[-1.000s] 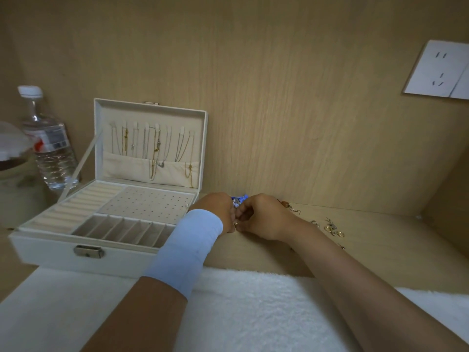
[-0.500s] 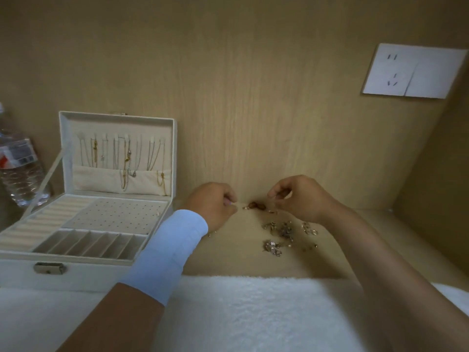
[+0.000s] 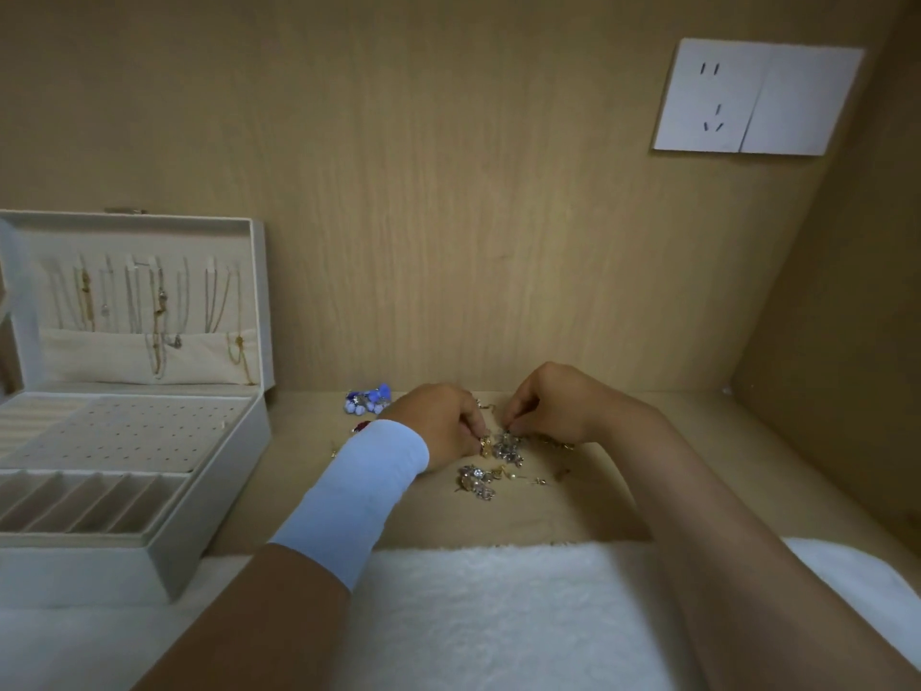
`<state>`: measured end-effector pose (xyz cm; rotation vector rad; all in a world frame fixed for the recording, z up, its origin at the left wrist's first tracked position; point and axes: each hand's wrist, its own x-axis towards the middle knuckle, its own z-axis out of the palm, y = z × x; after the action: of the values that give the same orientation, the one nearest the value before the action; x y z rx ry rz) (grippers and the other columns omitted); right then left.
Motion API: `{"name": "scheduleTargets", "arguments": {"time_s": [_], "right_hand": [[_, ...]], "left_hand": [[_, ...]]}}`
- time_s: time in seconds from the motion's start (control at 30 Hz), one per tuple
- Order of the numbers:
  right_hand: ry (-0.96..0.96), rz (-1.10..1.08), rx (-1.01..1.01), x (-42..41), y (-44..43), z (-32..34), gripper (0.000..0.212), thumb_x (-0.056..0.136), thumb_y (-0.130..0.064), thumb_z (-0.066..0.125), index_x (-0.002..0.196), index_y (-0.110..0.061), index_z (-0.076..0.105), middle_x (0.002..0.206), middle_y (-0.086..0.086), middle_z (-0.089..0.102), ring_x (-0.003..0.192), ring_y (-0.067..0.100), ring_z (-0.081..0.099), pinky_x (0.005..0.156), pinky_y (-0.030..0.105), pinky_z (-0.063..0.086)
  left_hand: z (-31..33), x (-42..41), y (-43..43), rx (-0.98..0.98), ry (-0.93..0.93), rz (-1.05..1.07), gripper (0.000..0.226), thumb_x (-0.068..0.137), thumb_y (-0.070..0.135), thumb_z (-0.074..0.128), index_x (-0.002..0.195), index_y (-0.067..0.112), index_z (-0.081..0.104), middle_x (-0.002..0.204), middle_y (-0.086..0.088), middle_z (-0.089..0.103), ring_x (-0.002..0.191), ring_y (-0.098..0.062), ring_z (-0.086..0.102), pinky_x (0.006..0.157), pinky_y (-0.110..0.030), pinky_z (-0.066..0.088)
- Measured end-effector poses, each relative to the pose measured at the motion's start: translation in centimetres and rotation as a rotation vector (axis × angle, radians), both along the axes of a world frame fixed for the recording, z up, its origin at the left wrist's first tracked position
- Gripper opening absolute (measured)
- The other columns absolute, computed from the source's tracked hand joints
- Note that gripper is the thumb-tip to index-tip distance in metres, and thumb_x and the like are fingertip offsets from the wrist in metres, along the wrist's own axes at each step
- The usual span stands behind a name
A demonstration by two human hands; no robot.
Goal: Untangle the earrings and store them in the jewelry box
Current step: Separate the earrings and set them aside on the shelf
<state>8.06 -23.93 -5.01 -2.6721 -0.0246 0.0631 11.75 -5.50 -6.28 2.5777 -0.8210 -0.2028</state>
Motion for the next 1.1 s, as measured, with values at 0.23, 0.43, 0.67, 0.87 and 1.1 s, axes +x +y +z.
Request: {"name": "scheduleTargets", "arguments": {"time_s": [0.23,0.43,0.67,0.87,1.1], "right_hand": [[0.011,-0.021,0.134,-0.4,-1.2,0.8,0.016,0.082,-0.006,0.077,0.082,-0.022,0.079,0.066,-0.012,0.071,0.051,-0.008,0.057,0.054,0.010,0.043],[-0.087,-0.021,0.398,-1.1,-1.5,2.6,0.019,0.088,0.006,0.067,0.095,-0.009,0.075,0.067,-0.004,0.071,0.051,0.004,0.058,0.044,0.015,0.042],[-0.085,-0.018,0.680,-1.2,-0.7,3.0,0.017,0.090,0.003,0.067,0.105,-0.005,0.069,0.079,0.004,0.073,0.063,0.013,0.067,0.048,0.023,0.048],[-0.139,-0.229,0.155,-0.5,-3.0,1.3,0.009,0.088,-0.009,0.070,0.088,-0.015,0.076,0.077,-0.002,0.070,0.056,0.002,0.061,0.059,0.023,0.050],[-0.022,-0.265,-0.024,-0.3,-3.1,-0.4,0.002,0.081,-0.020,0.080,0.083,-0.020,0.081,0.074,-0.005,0.071,0.067,0.003,0.059,0.059,0.016,0.043]], "left_hand": [[0.9,0.4,0.1,-0.073,0.063,-0.065,0.022,0.088,0.017,0.059,0.090,0.034,0.072,0.091,0.018,0.065,0.095,-0.008,0.063,0.091,-0.023,0.048],[0.7,0.8,-1.3,-0.526,0.124,0.012,0.015,0.084,0.023,0.074,0.093,0.034,0.067,0.087,0.009,0.073,0.087,-0.006,0.067,0.085,-0.022,0.050],[1.1,0.5,-1.3,-0.780,0.331,0.034,0.014,0.081,0.011,0.078,0.089,0.020,0.071,0.080,-0.001,0.075,0.065,-0.011,0.066,0.069,-0.024,0.054],[1.3,0.9,-0.7,-0.766,0.272,0.028,0.012,0.084,0.009,0.075,0.091,0.019,0.076,0.064,0.015,0.068,0.055,0.000,0.057,0.053,-0.009,0.043],[0.9,1.7,0.1,-0.669,0.209,0.037,0.012,0.084,0.019,0.076,0.082,0.031,0.076,0.072,0.018,0.071,0.069,0.004,0.062,0.074,-0.018,0.046]]}}
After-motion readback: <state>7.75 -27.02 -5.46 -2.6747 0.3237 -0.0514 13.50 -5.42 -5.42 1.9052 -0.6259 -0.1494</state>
